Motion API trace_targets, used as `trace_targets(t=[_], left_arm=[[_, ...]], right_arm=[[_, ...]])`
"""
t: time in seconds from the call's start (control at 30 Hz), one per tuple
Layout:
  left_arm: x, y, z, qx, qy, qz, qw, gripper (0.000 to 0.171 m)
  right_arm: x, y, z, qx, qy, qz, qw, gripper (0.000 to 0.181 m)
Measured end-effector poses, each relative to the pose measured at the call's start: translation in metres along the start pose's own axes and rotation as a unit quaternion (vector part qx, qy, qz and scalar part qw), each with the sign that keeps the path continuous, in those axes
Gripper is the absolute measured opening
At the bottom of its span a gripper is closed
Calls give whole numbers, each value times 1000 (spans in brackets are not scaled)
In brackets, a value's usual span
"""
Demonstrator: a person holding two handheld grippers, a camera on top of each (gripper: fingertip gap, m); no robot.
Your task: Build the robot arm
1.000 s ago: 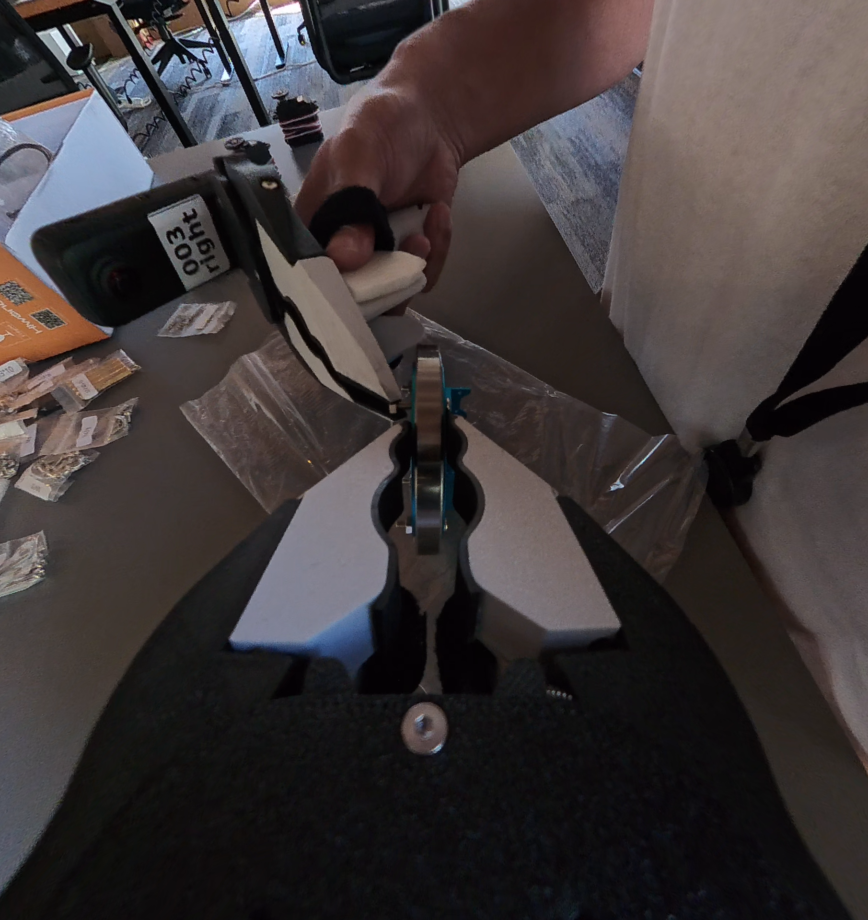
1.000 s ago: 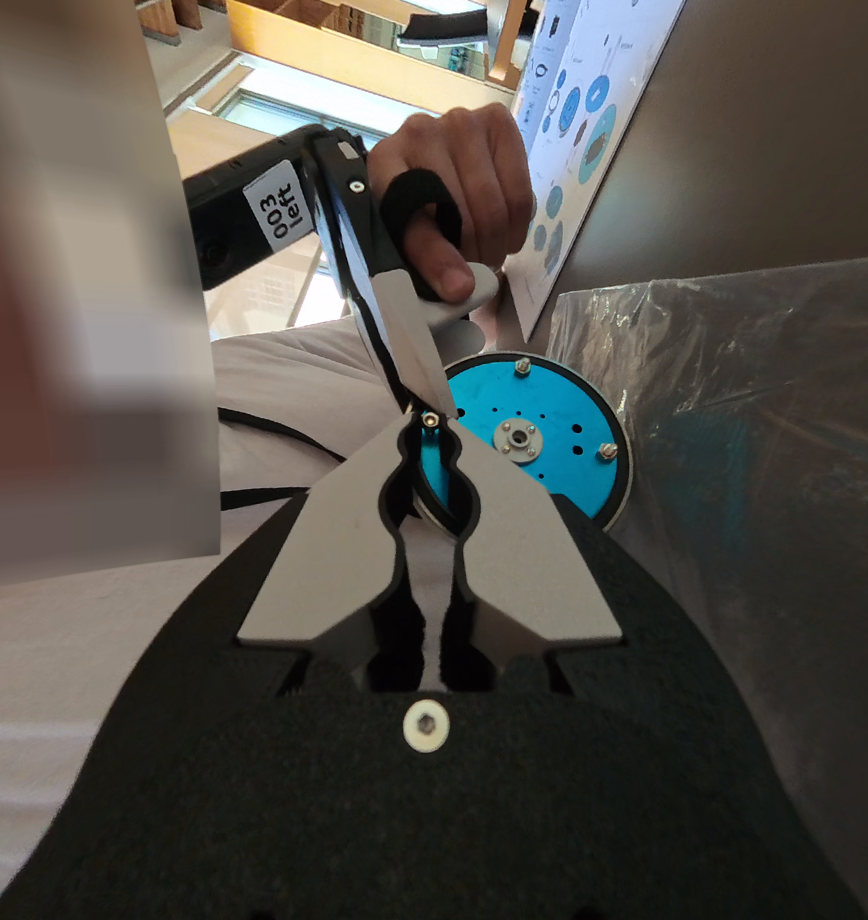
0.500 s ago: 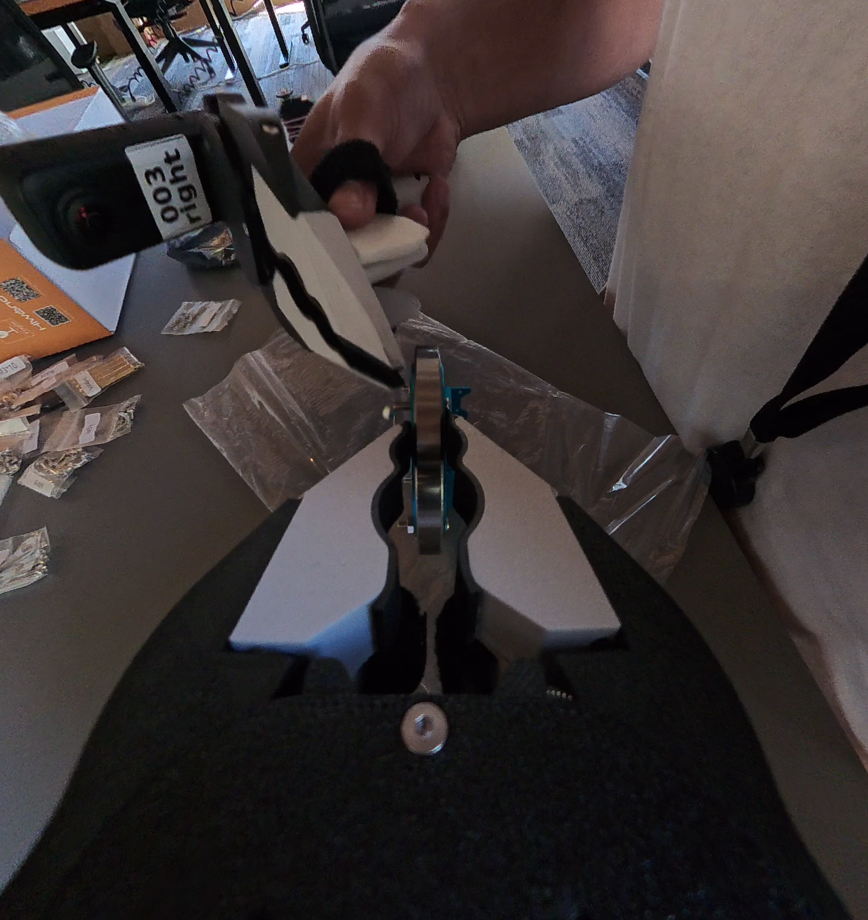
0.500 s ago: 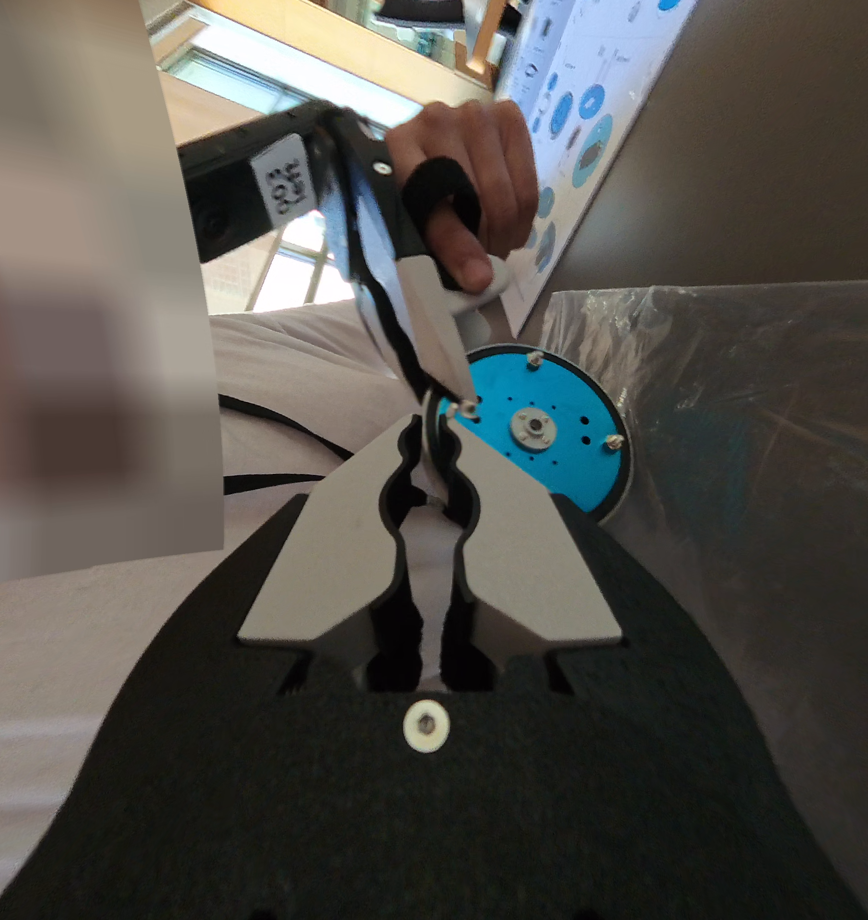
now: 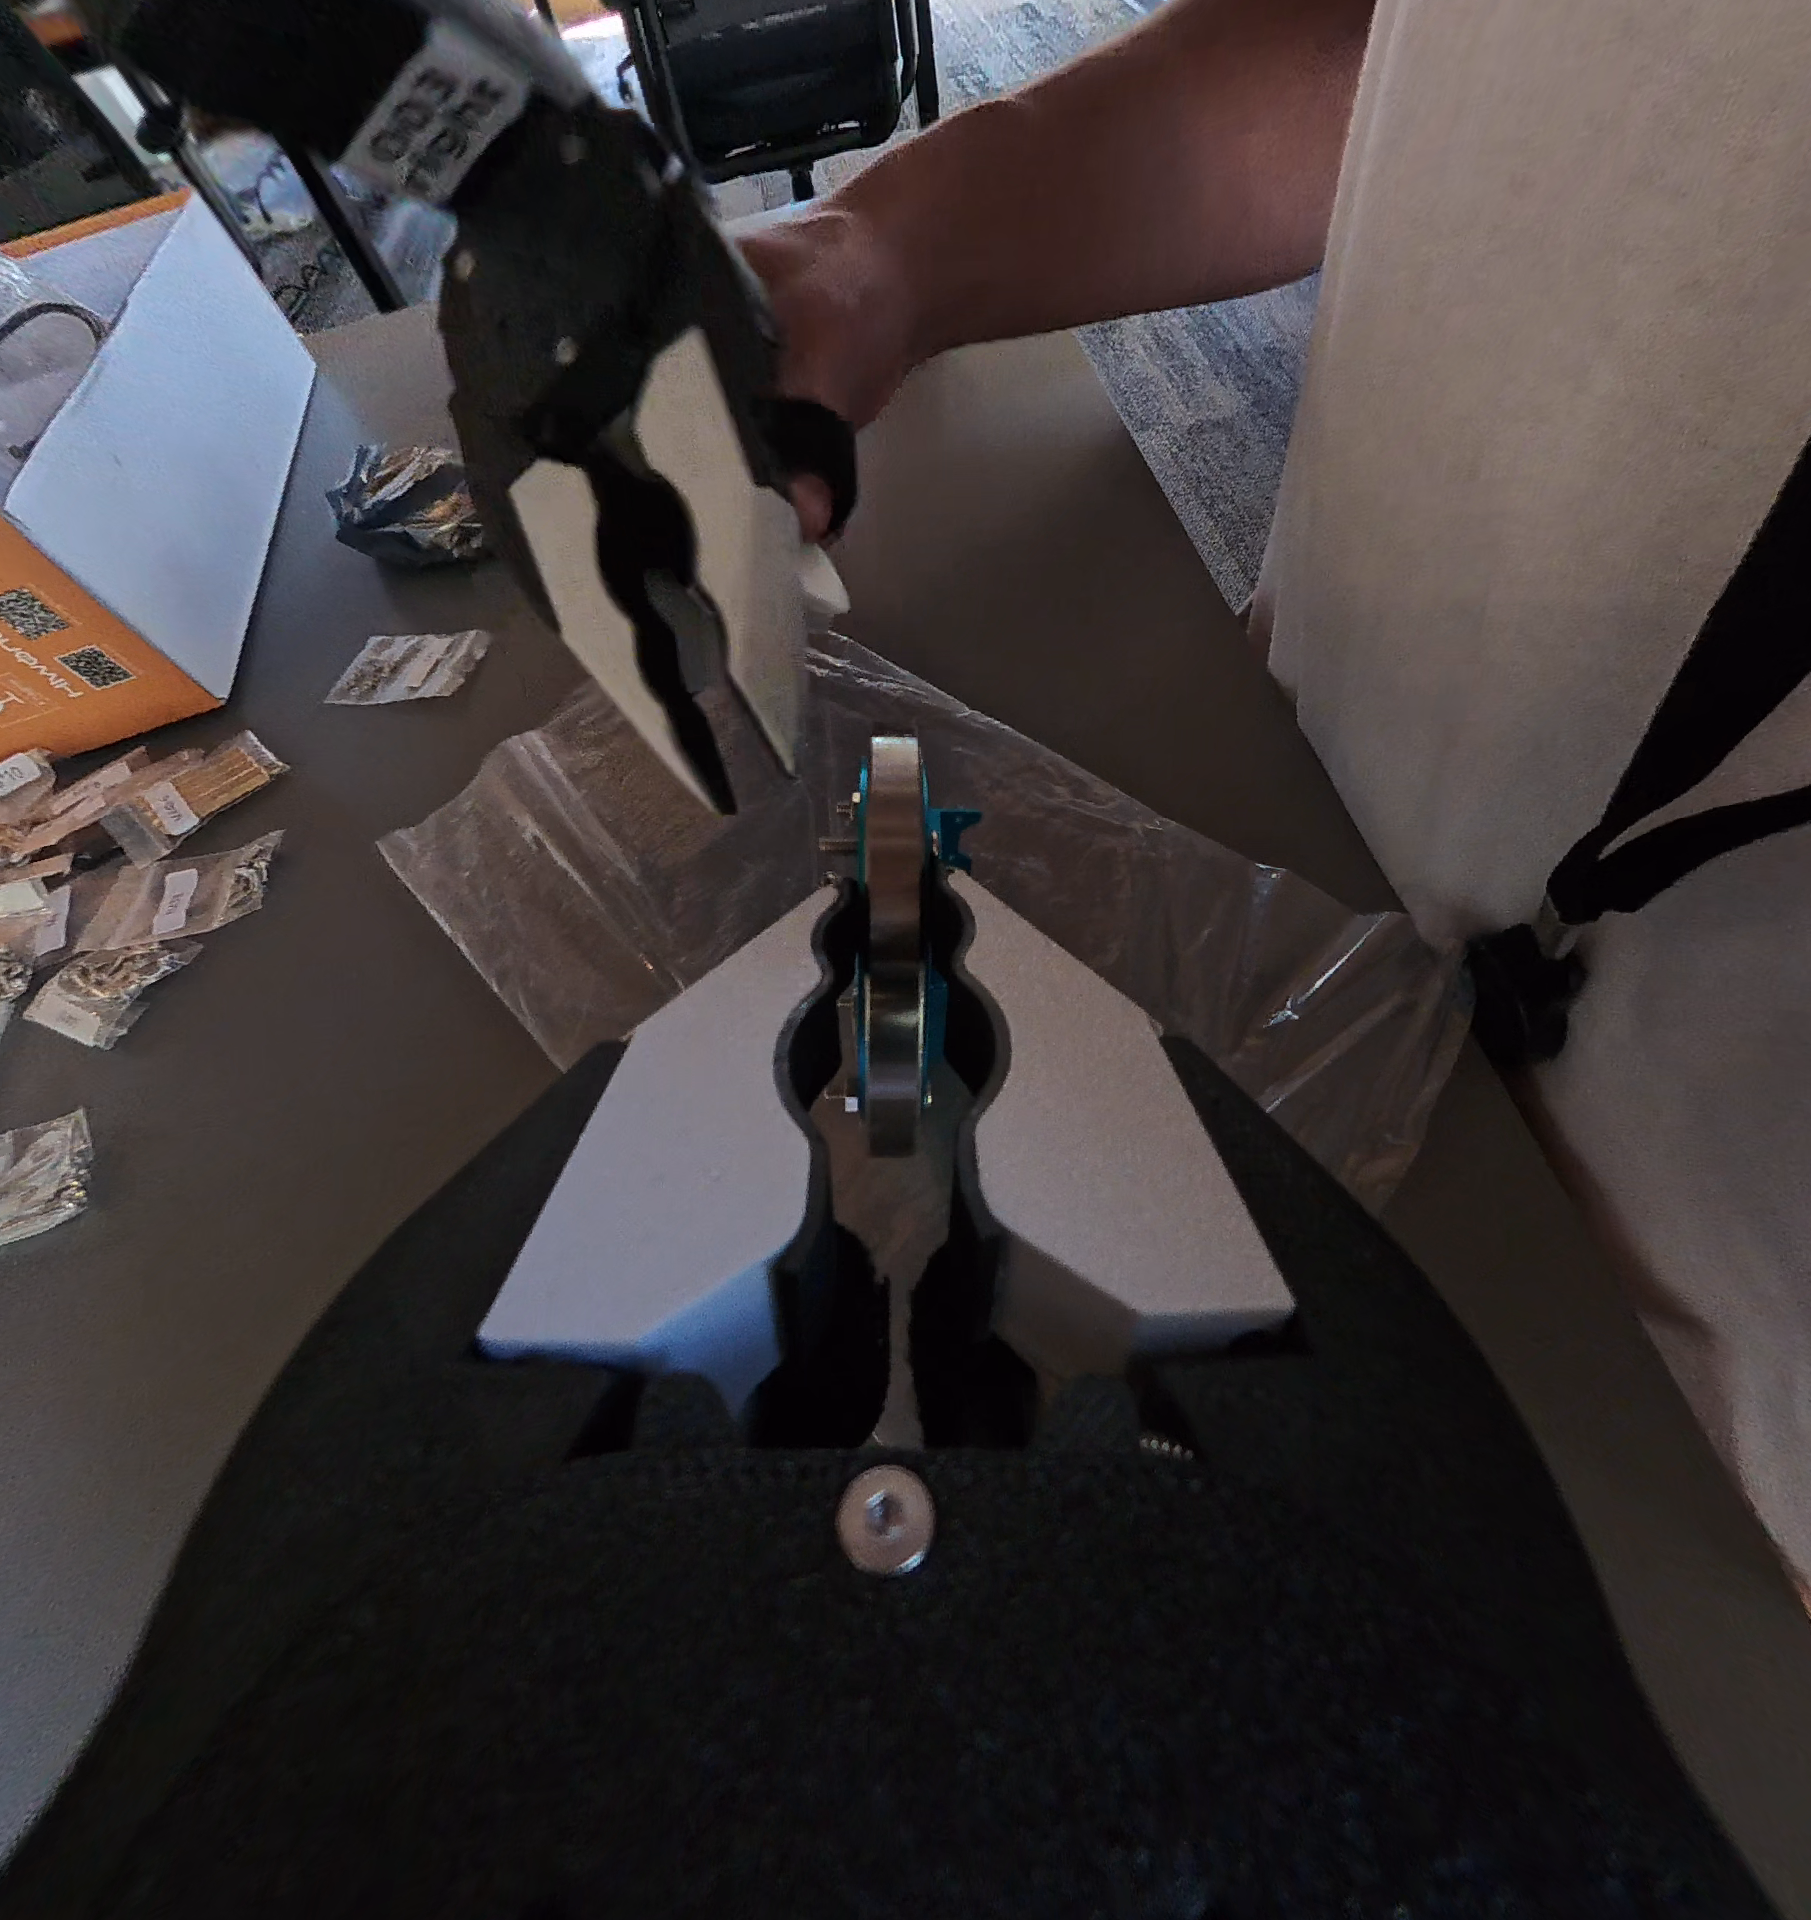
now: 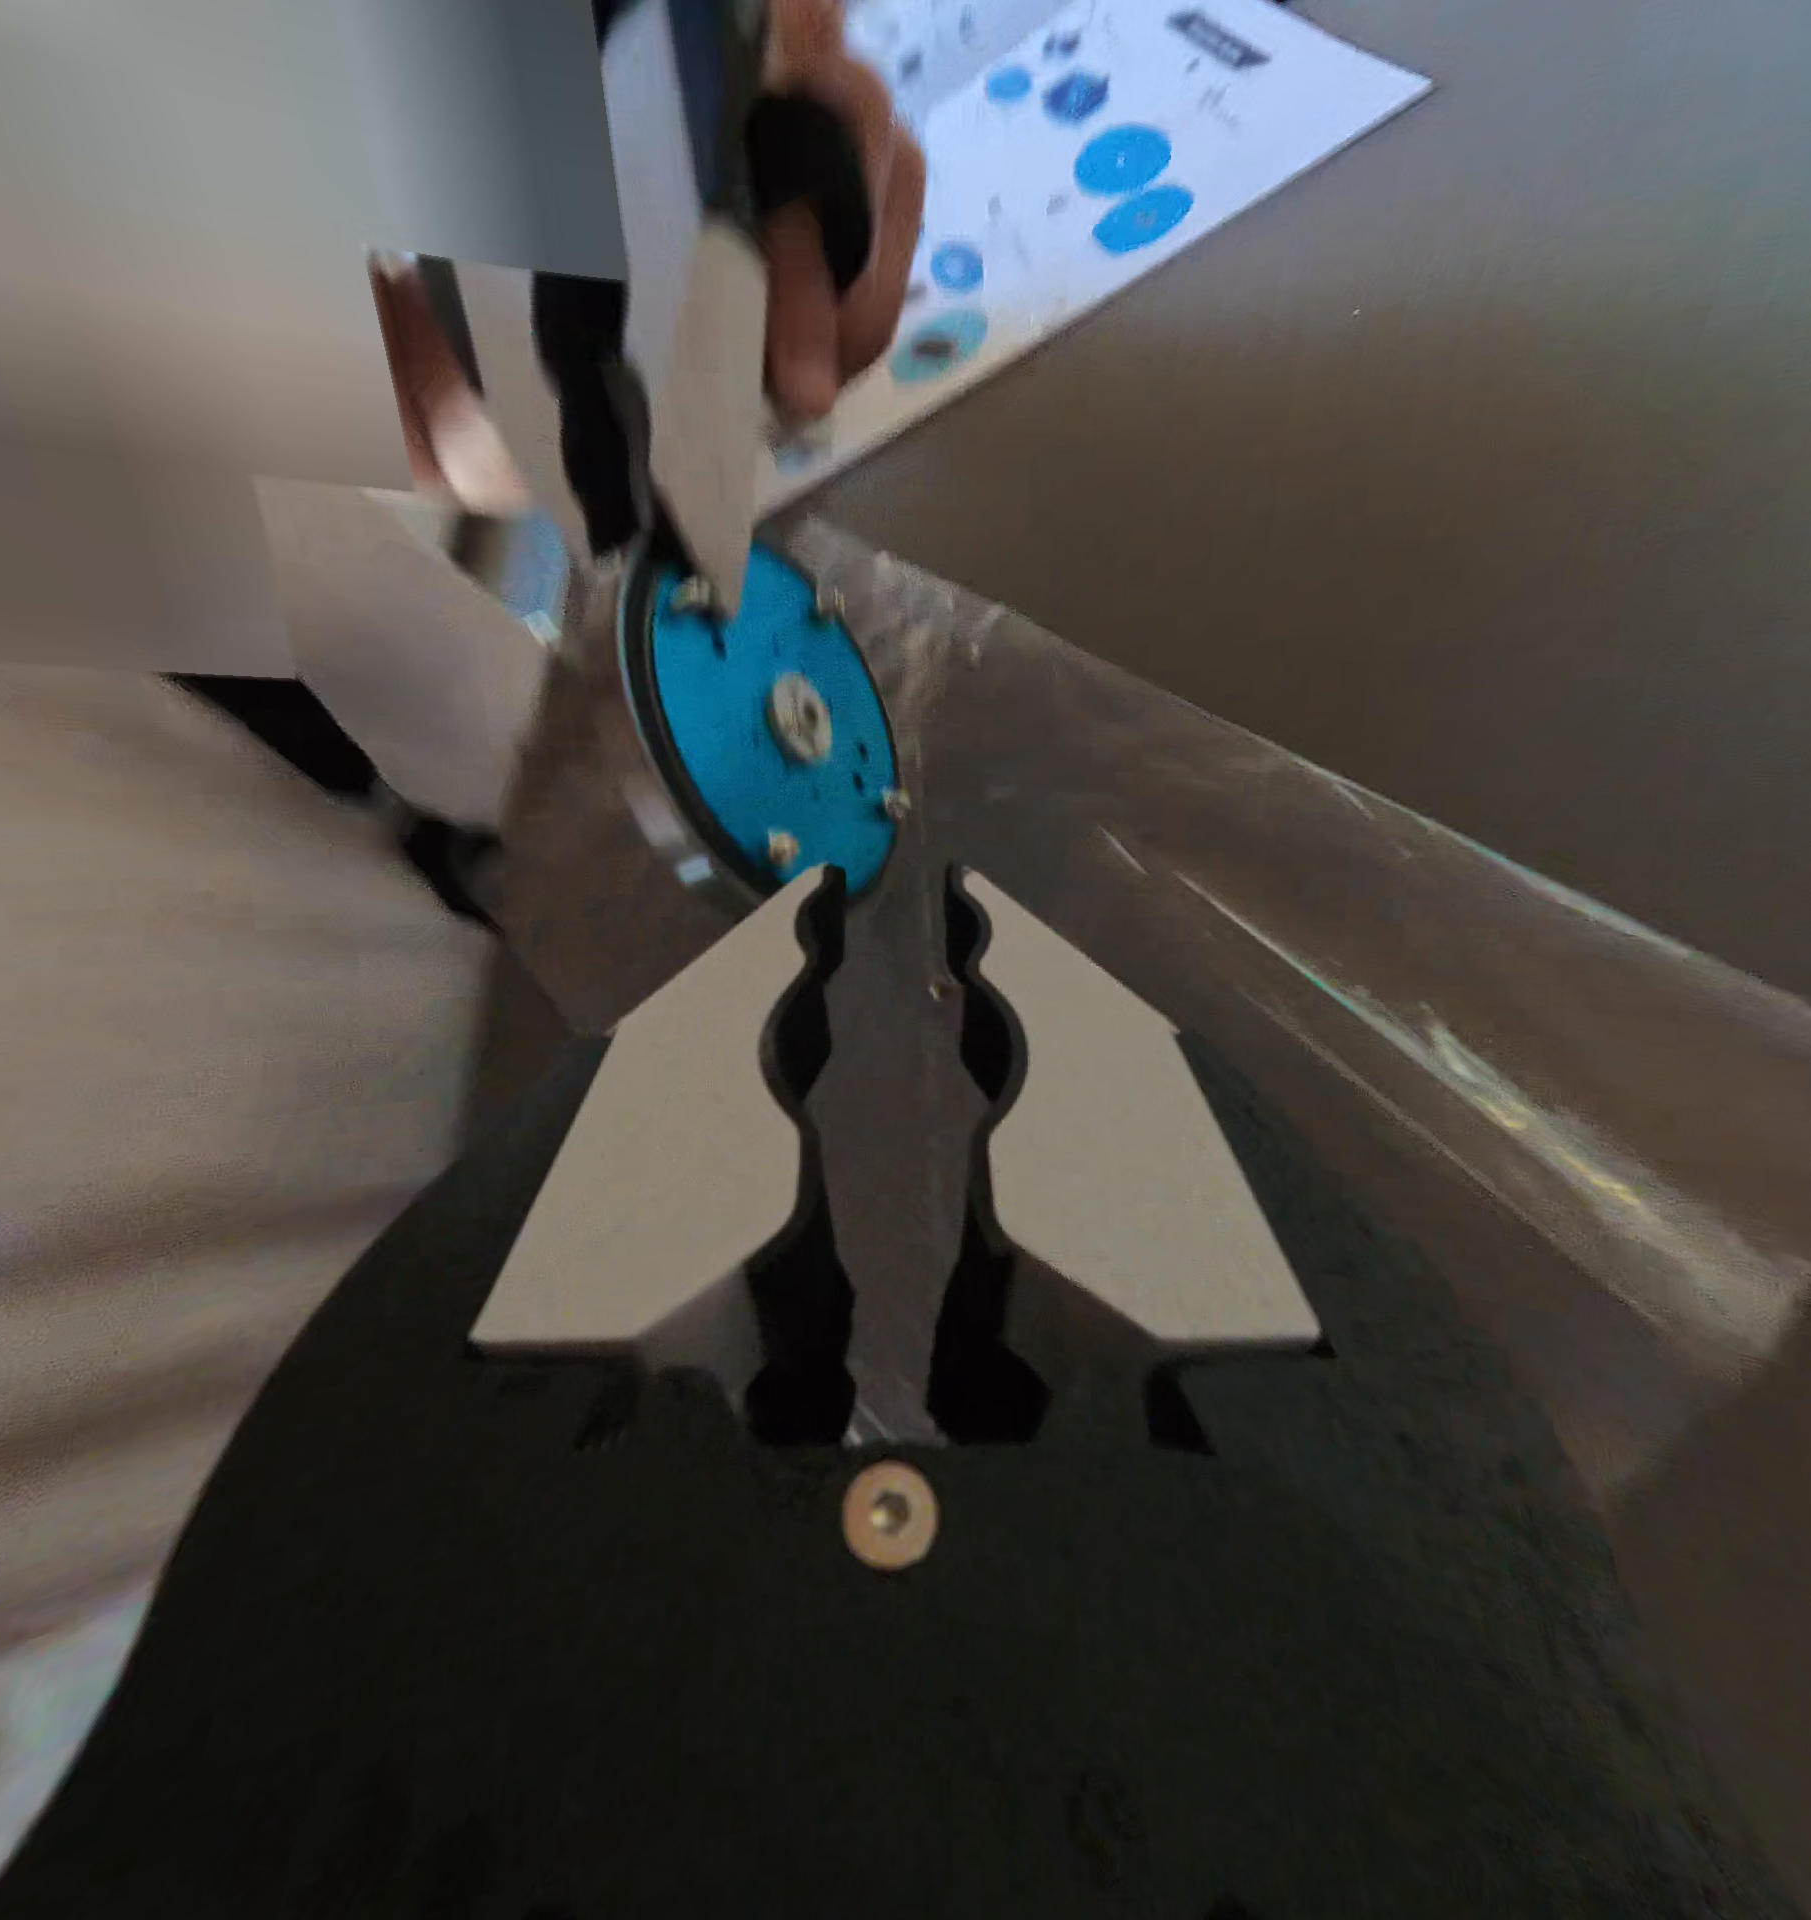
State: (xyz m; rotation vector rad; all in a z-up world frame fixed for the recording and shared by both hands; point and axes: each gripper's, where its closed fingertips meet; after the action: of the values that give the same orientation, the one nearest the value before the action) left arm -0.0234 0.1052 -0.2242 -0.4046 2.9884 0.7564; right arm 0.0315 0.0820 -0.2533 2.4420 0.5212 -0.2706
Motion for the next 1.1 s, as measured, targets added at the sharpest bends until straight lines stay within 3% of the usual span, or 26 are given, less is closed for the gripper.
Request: trace_targets(t=[0.07, 0.13, 0.27, 0.67, 0.8, 0.93, 1.03, 1.1], left_arm=[[2, -1, 0, -2, -7, 4, 1000, 12], [4, -1, 0, -3, -9, 5, 1000, 13], [3, -1, 0, -4, -8, 2, 1000, 13], [3, -1, -1, 0, -2, 6, 1000, 13], [3, -2, -1, -1, -3, 5, 1000, 13], [2, -2, -1, -1, -3, 5, 1000, 13], [2, -2, -1, 1, -3, 4, 1000, 12], [2, -2, -1, 1, -3, 3, 1000, 12]], right_arm=[[1, -1, 15, -21, 98, 50, 994, 18], [1, -7, 29, -51, 139, 76, 986, 18], [9, -16, 43, -98, 150, 99, 979, 16], [11, -25, 39, -93, 199, 127, 967, 7], [8, -22, 34, -71, 138, 101, 983, 6], [-7, -12, -9, 37, -4, 6, 999, 5], [-30, -10, -36, 71, -154, -143, 975, 6], [-33, -12, -46, 72, -209, -193, 956, 6]])
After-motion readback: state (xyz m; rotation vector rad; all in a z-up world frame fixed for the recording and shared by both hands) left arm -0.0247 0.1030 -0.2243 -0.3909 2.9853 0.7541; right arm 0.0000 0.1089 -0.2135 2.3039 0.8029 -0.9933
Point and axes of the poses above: each gripper's, where its closed fingertips meet, y back along the fingers, z out of its underside, x = y × z across the jaws, and after that the axes turned 7 degrees about z, right-handed
